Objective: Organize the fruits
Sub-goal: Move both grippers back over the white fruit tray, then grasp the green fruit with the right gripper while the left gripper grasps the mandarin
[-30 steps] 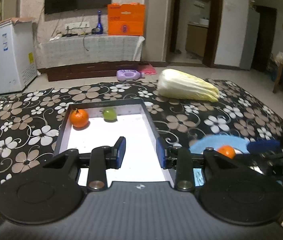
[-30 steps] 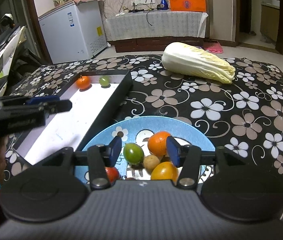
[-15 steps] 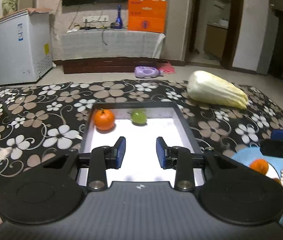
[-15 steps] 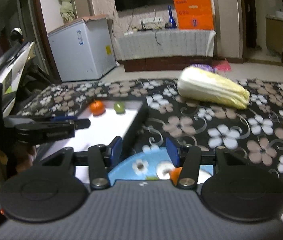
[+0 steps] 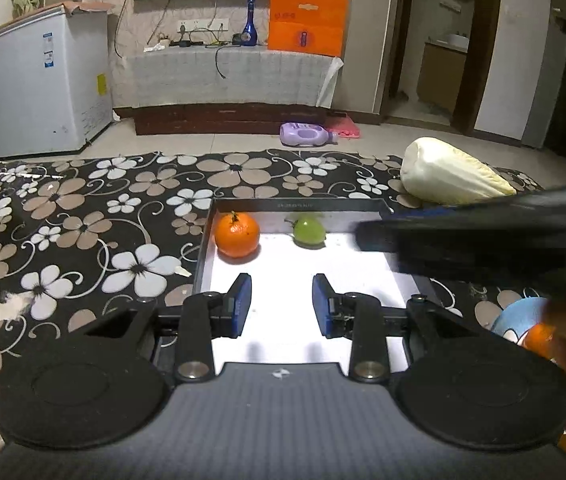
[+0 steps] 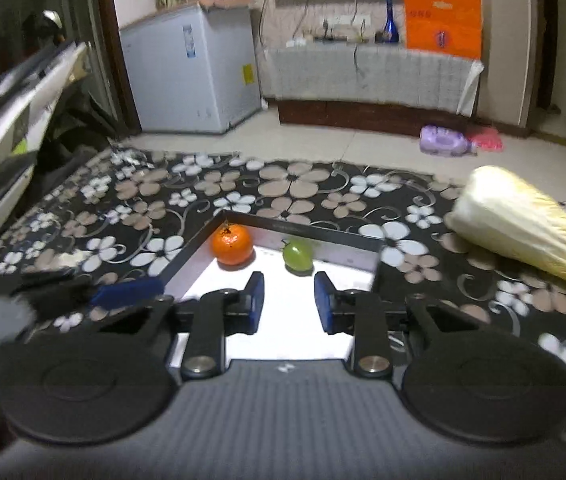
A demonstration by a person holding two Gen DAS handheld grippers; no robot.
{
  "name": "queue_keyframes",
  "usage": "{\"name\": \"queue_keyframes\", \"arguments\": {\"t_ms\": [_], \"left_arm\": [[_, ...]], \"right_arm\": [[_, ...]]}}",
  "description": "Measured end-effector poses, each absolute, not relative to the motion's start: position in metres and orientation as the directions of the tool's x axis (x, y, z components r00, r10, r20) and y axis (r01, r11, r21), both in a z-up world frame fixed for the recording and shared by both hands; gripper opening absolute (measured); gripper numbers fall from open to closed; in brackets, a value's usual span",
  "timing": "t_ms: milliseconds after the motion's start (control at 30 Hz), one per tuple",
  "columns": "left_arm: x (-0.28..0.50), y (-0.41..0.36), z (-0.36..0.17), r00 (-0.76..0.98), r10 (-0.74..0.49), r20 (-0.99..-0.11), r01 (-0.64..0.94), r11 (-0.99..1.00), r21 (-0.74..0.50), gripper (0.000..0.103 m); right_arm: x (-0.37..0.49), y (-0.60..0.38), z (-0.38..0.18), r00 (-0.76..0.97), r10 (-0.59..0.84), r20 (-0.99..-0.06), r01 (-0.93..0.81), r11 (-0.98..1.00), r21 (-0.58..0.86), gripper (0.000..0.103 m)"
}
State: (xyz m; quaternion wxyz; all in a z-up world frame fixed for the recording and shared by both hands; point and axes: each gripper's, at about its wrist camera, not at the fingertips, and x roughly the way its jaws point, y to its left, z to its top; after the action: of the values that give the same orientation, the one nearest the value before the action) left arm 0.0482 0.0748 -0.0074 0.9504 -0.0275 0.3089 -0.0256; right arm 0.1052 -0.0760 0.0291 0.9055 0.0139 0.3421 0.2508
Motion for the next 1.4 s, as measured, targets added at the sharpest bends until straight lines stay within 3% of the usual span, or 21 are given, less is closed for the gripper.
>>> {"name": "queue_keyframes", "arguments": {"t_ms": [267,667,900,967,1167,1400], "left_arm": [[0.055,0.077,-0.013,0.795,-0.089,-0.600,0.045,0.995,-0.089,0.038],[0.068,0.089,-0.019,0.787,-0.084,-0.611,0.025,0.994,-0.105,0.038],[0.075,0.083,-0.021,0.783,-0.063,-0.619,0.005,0.996,-0.094,0.040],[0.079,0.079,-0.021,0.782,-0.049,-0.621,-0.005,0.996,-0.085,0.050],[0.092,0.067,-0.017,0.788,-0.011,-0.616,-0.042,0.997,-0.071,0.067],[0.118,0.065,-0.030,0.747,0.072,-0.661,-0.114,0.993,-0.020,0.067]], "right_arm": [[0.157,-0.036,-0.004,0.579,0.395,-0.713,-0.434,0.890,0.141,0.031],[0.186,-0.012,-0.018,0.556,0.347,-0.755,-0.475,0.878,0.054,0.032],[0.174,-0.020,-0.015,0.576,0.364,-0.732,-0.480,0.875,0.057,0.032],[0.165,-0.033,-0.006,0.590,0.381,-0.711,-0.468,0.880,0.083,0.032],[0.128,-0.084,0.024,0.635,0.442,-0.633,-0.419,0.886,0.198,0.032],[0.073,-0.122,0.047,0.667,0.479,-0.571,-0.420,0.875,0.243,0.032]]}}
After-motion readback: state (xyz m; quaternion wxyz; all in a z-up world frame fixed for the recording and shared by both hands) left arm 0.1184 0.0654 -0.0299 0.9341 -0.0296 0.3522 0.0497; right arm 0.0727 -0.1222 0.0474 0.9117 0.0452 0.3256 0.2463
